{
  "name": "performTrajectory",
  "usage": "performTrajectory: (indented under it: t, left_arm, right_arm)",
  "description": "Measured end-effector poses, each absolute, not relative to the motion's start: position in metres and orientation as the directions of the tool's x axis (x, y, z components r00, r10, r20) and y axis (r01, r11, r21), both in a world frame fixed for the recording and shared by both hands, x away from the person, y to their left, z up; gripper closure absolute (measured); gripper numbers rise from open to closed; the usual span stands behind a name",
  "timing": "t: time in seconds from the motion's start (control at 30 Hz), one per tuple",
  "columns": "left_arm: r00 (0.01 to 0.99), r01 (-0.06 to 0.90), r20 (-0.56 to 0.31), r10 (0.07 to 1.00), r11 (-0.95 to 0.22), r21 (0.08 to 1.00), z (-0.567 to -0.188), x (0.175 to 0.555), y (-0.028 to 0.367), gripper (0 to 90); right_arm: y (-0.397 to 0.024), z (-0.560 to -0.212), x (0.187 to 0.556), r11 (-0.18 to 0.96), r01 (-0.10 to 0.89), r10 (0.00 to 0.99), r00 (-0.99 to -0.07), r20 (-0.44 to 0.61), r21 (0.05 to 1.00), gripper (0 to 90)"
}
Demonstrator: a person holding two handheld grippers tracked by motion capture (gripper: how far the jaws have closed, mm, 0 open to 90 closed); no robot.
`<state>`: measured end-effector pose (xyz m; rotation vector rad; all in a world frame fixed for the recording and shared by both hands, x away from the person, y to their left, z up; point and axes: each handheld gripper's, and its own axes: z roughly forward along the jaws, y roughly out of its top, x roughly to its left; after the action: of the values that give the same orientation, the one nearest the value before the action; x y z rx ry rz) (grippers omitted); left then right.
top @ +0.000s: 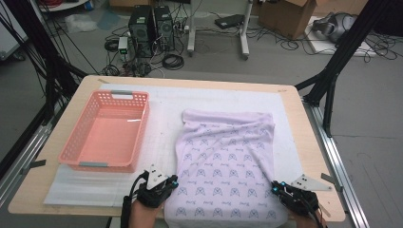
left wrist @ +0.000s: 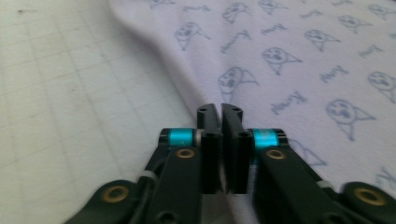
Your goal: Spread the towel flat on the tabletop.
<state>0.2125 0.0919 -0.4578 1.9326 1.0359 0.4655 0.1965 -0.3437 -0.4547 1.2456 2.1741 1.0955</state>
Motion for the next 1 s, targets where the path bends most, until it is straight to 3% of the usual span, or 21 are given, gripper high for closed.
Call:
performTrajectory:
  t: [0.2, 0.53, 0.6, 0.67, 0.77, 1.0]
  left_arm:
    - [0.583, 0.511, -0.135, 0.801, -0.232, 0.828, -0.457, 0.204, 0.104, 87.4]
    - [0.628, 0.497, -0.162, 0.761, -0.232, 0.836, -0.452, 0.167, 0.114, 86.3]
    - [0.640, 0.486, -0.156, 0.753, -0.239, 0.840, -0.453, 0.163, 0.115, 79.8]
    - [0.641, 0.478, -0.162, 0.750, -0.226, 0.849, -0.452, 0.166, 0.115, 61.6]
    - [0.624, 0.475, -0.170, 0.763, -0.198, 0.858, -0.449, 0.179, 0.114, 55.3]
    - [0.594, 0.502, -0.188, 0.783, -0.178, 0.846, -0.450, 0.206, 0.108, 57.9]
  right_arm:
    - [-0.350, -0.452, 0.187, 0.300, 0.534, 0.845, -0.534, 0.041, 0.791, 86.2]
    - [-0.360, -0.441, 0.151, 0.316, 0.516, 0.810, -0.584, 0.057, 0.796, 86.1]
    - [-0.362, -0.441, 0.144, 0.330, 0.531, 0.807, -0.587, 0.058, 0.781, 84.2]
    - [-0.365, -0.441, 0.140, 0.316, 0.539, 0.821, -0.567, 0.059, 0.781, 73.8]
    - [-0.370, -0.436, 0.143, 0.245, 0.532, 0.845, -0.528, 0.091, 0.810, 65.8]
    - [-0.354, -0.442, 0.171, 0.265, 0.538, 0.867, -0.495, 0.046, 0.800, 66.9]
